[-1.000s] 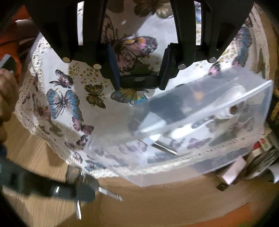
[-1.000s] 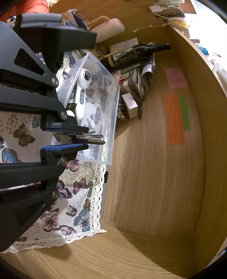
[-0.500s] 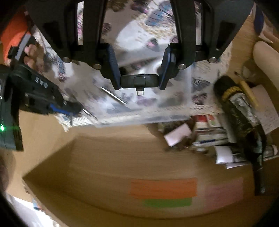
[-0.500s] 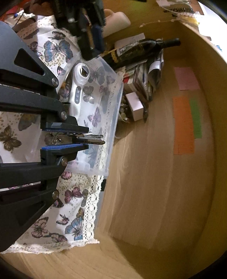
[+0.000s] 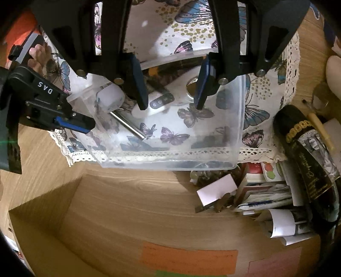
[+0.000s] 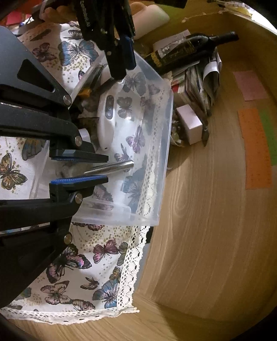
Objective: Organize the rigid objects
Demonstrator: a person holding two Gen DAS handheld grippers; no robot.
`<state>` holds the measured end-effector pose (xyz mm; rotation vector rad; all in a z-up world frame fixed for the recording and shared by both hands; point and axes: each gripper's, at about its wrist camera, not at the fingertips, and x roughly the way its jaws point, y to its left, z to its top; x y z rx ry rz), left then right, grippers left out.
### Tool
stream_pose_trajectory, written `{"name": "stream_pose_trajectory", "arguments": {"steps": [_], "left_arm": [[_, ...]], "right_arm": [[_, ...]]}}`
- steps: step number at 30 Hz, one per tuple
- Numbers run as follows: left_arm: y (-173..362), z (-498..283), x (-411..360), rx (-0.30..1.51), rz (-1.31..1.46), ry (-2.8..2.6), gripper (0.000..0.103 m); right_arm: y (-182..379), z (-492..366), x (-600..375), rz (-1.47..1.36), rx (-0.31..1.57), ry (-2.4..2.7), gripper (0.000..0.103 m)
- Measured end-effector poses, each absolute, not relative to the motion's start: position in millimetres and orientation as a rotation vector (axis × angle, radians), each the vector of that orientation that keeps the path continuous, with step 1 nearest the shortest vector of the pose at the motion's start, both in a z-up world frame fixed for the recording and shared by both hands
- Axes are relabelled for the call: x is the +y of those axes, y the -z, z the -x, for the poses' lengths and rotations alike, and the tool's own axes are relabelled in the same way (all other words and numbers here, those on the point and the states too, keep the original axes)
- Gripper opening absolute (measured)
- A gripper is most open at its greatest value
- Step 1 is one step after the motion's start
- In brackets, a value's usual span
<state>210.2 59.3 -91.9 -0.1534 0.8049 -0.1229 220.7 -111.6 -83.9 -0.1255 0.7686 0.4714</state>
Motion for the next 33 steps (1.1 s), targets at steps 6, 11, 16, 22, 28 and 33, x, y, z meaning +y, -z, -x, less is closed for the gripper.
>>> {"name": "stream_pose_trajectory", "arguments": {"steps": [6,11,16,22,28,33], "left_arm": [[73,-196,57,0.752,0.136,0.124,0.046],[48,-169,51,0.66,0.107,0.118,0.053],[21,-136,45,0.566,0.097,0.127,0.06],[-4,-90,39,0.44,0.081,0.118,0.076],[-17,-54,32,0.355,0.058,0.1,0.088],[-25,-32,28,0.297,0.043,0.087,0.096]], "right_arm": [[62,-205,-118,0.115,0.708,-0.475,0.011],[36,-175,-125,0.11,0.615,-0.488,0.016],[12,-143,-132,0.094,0.516,-0.488,0.042],[-12,-97,-143,0.066,0.399,-0.475,0.073],[-21,-66,-150,0.029,0.301,-0.421,0.103],[-25,-56,-153,0.02,0.28,-0.416,0.103]]}}
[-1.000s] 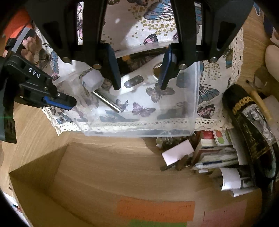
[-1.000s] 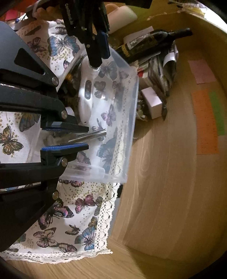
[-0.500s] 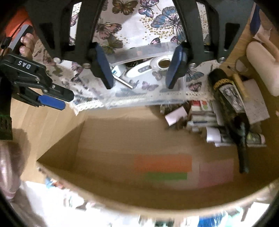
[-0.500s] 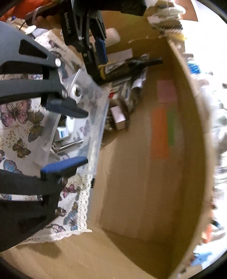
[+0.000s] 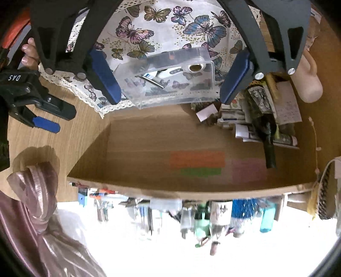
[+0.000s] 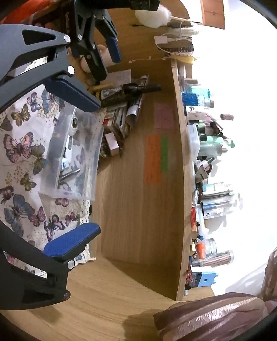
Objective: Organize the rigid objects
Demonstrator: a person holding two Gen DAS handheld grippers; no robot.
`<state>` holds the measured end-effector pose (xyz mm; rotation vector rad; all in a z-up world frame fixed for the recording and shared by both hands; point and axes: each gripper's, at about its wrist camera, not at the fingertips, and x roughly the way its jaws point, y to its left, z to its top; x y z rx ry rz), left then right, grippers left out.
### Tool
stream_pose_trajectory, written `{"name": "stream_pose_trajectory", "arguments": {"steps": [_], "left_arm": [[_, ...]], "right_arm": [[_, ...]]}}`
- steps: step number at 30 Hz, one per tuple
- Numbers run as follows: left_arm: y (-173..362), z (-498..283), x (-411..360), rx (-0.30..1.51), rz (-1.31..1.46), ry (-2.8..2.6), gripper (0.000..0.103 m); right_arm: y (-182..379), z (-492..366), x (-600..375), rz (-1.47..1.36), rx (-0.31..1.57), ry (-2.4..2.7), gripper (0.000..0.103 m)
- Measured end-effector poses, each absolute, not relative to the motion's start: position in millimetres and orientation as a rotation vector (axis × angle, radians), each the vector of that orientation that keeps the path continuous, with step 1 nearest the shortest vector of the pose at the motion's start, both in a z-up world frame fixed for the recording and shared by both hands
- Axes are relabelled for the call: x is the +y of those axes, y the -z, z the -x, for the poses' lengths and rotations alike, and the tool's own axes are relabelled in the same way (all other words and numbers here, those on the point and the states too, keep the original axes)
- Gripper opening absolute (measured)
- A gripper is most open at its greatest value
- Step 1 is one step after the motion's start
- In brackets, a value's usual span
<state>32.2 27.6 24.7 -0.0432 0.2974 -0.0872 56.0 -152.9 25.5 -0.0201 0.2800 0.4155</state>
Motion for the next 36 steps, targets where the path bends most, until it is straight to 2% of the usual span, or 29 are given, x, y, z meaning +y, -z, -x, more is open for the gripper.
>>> {"name": "stream_pose_trajectory", "arguments": {"steps": [8,36], "left_arm": [[-28.0,-25.9,30.8,0.272,0.073,0.082,0.1],[-24.6,-34.8,36.5,0.286,0.094,0.101,0.102]], "right_arm": [[-23.3,-50.9,-156.0,0.001,0.291,-0.42,0.103],[-24.0,-54.3,-154.1,0.008,0.287,-0.444,0.103]]}}
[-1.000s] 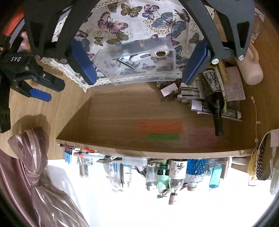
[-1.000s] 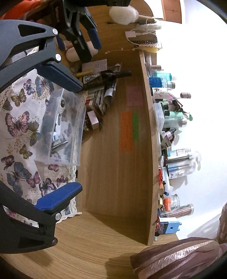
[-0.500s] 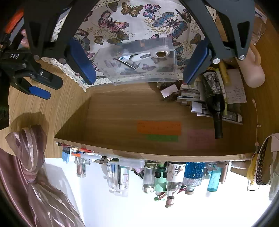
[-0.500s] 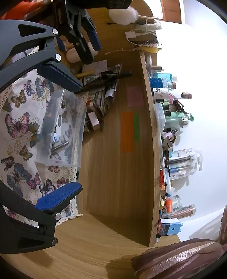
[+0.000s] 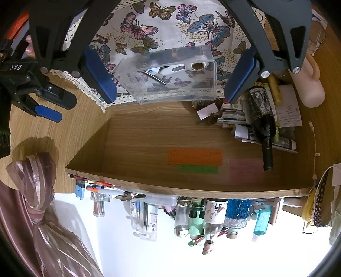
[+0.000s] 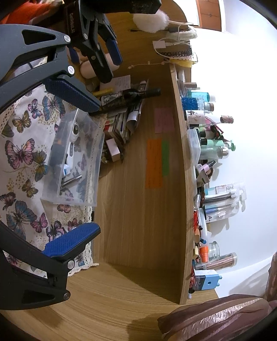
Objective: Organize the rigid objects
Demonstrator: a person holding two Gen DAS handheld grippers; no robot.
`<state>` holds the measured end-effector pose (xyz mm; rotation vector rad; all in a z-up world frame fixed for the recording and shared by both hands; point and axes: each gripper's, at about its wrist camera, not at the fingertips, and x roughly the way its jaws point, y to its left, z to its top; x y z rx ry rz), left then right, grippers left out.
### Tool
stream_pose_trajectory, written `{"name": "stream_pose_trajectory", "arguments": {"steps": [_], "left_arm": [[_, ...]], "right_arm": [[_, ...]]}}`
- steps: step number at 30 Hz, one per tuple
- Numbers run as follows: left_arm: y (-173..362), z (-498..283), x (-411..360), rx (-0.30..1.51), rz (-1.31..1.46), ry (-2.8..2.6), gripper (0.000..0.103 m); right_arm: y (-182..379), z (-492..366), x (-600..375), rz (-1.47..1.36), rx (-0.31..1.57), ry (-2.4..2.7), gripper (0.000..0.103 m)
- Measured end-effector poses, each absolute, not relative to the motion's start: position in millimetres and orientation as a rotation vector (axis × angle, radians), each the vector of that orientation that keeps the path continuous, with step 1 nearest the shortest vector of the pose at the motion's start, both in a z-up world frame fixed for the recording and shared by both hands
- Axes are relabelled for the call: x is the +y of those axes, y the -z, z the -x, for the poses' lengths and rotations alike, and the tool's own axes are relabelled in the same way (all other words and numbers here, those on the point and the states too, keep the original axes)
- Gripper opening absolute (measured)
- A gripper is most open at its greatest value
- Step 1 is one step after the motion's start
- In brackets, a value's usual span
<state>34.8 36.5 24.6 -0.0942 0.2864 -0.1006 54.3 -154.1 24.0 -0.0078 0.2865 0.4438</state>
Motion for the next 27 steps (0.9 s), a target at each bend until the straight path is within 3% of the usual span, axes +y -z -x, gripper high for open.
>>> {"name": "stream_pose_trajectory", "arguments": {"steps": [27], "left_arm": [[-24.4,-38.2,43.8,0.284,0.113,0.114,0.103]], "right_arm": [[-24.5,-54.6,-148.3,0.024,0.279,-0.429,0.103]]}}
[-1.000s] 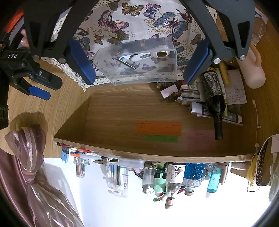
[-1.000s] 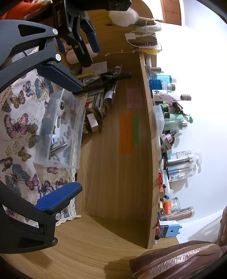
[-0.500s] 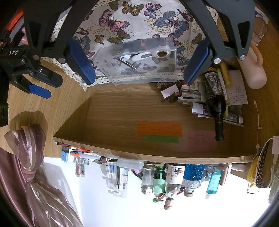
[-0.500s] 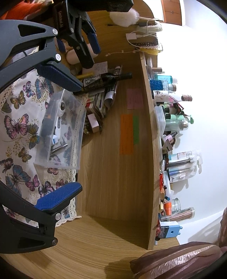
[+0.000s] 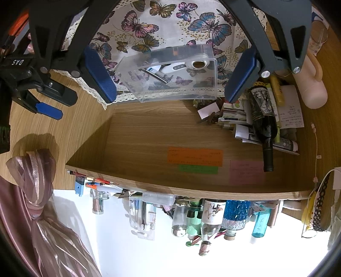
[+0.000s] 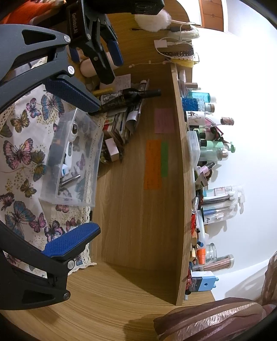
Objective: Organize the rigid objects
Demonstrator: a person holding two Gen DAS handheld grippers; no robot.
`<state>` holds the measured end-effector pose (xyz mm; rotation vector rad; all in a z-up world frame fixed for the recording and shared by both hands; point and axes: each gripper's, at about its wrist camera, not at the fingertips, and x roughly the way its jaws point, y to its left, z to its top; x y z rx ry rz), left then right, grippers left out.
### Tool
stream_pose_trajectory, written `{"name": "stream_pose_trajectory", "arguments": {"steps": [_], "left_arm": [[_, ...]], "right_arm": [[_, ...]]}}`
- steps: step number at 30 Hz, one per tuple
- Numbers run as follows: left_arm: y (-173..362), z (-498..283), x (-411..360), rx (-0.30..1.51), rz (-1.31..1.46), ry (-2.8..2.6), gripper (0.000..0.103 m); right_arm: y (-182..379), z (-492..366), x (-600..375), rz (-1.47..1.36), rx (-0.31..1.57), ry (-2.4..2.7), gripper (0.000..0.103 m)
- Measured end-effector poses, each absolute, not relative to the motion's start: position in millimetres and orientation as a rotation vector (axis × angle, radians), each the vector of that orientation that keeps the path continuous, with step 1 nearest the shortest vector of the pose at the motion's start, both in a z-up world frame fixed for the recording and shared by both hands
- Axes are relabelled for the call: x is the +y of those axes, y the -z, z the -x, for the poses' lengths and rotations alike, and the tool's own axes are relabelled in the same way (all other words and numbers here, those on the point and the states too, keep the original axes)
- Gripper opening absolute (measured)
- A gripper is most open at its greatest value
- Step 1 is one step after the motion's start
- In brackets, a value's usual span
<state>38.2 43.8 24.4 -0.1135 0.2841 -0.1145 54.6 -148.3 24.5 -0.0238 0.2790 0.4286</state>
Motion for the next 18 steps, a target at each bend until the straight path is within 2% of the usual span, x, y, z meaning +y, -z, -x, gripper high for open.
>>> {"name": "stream_pose_trajectory", "arguments": {"steps": [18], "left_arm": [[-23.3,-45.1,40.0,0.302,0.127,0.116,0.103]], "right_arm": [[-22.4,-57.8,-147.7,0.017,0.288,-0.423,0.103]]}}
